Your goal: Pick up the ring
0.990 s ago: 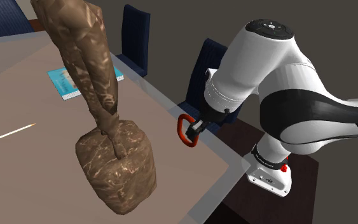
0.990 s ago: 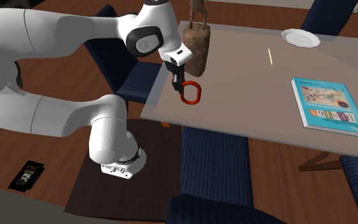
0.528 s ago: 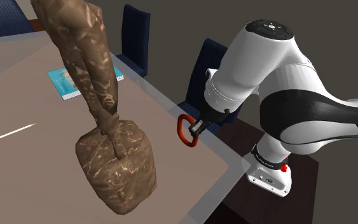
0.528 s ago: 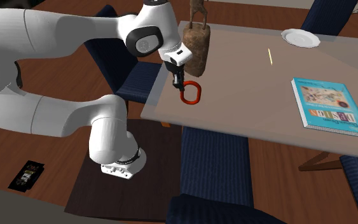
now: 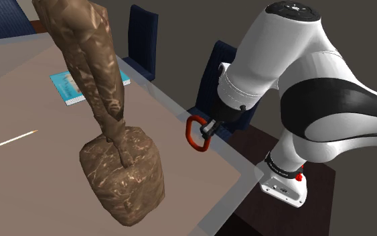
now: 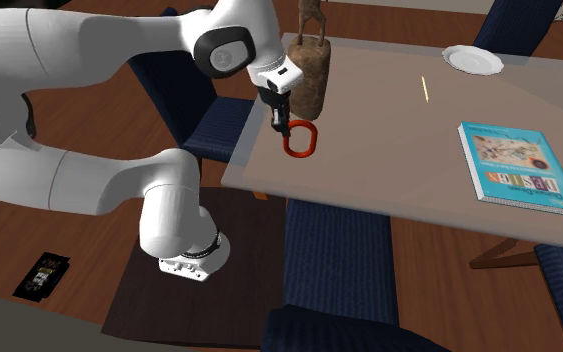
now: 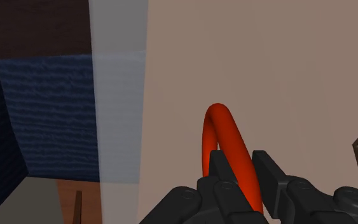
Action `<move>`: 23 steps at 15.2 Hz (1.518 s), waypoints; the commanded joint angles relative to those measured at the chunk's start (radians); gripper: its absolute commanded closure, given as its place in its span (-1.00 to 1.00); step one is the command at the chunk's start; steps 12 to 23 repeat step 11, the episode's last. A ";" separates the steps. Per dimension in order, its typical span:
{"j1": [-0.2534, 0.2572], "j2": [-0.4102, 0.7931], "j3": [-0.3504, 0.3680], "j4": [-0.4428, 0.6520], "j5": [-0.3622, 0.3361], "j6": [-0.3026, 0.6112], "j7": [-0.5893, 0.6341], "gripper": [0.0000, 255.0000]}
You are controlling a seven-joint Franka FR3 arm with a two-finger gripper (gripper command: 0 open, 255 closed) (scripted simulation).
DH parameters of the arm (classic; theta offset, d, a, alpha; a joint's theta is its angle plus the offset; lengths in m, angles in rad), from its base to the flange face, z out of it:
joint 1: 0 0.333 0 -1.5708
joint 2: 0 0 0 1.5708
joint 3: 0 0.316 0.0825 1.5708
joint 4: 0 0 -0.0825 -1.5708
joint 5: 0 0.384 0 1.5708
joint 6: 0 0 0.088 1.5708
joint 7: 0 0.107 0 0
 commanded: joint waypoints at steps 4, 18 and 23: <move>-0.014 0.000 -0.028 0.064 -0.026 -0.063 -0.003 1.00; -0.027 0.004 -0.055 0.131 -0.051 -0.125 -0.006 1.00; -0.027 0.004 -0.055 0.131 -0.051 -0.125 -0.006 1.00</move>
